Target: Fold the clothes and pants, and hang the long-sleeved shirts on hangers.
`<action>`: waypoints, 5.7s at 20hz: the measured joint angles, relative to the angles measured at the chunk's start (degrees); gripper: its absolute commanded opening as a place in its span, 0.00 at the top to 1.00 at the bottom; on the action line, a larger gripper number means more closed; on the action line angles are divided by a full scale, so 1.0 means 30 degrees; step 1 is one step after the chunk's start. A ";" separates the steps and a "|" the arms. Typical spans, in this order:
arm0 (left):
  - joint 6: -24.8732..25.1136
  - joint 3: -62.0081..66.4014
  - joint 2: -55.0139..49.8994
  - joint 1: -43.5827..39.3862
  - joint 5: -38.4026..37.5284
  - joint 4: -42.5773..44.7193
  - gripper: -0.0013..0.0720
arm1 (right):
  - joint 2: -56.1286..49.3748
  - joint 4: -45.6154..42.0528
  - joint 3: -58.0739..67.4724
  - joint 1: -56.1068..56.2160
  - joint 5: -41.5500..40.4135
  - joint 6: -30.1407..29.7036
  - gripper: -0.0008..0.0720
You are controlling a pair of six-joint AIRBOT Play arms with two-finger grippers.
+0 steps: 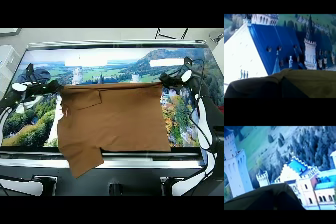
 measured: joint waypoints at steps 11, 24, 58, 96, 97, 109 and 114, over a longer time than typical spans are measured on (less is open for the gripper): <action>-0.0678 0.0393 -0.0692 -0.0707 0.0233 0.0058 0.94 | -0.0197 -0.0517 0.0364 -0.0481 0.1537 0.0087 0.94; -0.3468 -0.2091 0.0699 0.0801 -1.1497 0.5158 0.94 | 0.1071 -0.1209 -0.2171 -0.1501 1.3442 -0.2776 0.94; -0.2011 -1.7362 0.9683 0.0984 -1.0397 0.2521 0.94 | 0.6237 -0.1122 -1.1096 -0.5814 1.4651 -0.4357 0.12; -0.3876 0.2368 -0.2361 0.0080 -1.0462 0.3133 0.24 | -0.0663 0.3366 -0.0670 -0.1902 0.9071 -0.2397 0.05; -0.3869 0.2630 -0.2463 0.0233 -1.0870 0.3118 0.24 | -0.0612 0.3257 -0.0525 -0.2164 0.9457 -0.2521 0.04; -0.3818 0.3854 -0.1100 0.0321 -1.4280 0.2426 0.27 | -0.2623 0.4670 -0.0255 -0.2812 1.1868 -0.2674 0.94; -0.3810 0.3745 -0.0692 -0.1421 -1.3588 0.1333 0.69 | -0.0933 0.5734 -0.0226 -0.2557 1.1329 -0.4401 0.94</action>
